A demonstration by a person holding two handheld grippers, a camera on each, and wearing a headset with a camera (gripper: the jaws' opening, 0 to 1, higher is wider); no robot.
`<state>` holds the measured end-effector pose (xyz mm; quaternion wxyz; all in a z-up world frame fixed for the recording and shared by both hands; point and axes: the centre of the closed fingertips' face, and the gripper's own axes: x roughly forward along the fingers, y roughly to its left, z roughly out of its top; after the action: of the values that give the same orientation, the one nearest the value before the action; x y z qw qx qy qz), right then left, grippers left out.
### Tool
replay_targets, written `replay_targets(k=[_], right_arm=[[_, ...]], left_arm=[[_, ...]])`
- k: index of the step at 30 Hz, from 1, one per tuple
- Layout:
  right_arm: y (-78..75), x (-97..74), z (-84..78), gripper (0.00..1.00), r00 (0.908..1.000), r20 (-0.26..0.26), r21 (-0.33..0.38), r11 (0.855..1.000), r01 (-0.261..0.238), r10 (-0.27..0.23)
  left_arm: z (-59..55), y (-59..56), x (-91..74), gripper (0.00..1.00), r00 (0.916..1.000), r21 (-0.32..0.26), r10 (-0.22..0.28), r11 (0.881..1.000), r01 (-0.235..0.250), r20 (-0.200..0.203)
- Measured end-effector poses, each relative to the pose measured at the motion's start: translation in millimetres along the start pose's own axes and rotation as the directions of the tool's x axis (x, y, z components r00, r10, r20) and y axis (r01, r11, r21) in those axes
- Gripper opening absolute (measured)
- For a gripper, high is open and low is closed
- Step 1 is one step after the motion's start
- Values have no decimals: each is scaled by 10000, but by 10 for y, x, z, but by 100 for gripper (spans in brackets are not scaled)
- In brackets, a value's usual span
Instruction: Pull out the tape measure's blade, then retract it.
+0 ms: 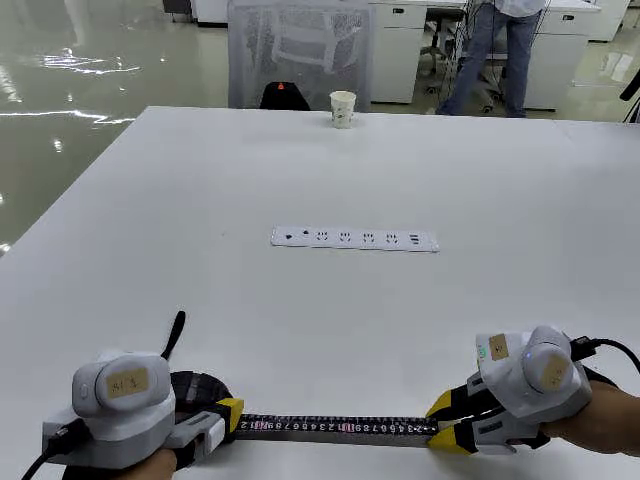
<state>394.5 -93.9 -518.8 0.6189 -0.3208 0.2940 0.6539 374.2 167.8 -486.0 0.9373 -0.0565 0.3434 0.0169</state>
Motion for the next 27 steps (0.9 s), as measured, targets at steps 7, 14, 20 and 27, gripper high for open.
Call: replay_targets(k=[7, 14, 20, 27], right_arm=[[-1, -1, -4, 9, 10000, -16, 32, 10000, -6, 6], [6, -6, -3, 9, 10000, -42, 7, 10000, -19, 19], [0, 0, -8, 9, 10000, -58, -19, 10000, -16, 15], [3, -1, -6, 9, 10000, -61, 8, 10000, -15, 15]], left_arm=[[-9, 2, -1, 56, 10000, 37, -45, 10000, 45, -53], [-12, 6, -3, 55, 9999, 119, -45, 9999, 46, -98], [-20, 12, 1, 54, 9999, 149, -27, 9999, 30, -169], [-19, 20, 7, 54, 9998, 158, -44, 9999, 46, -181]])
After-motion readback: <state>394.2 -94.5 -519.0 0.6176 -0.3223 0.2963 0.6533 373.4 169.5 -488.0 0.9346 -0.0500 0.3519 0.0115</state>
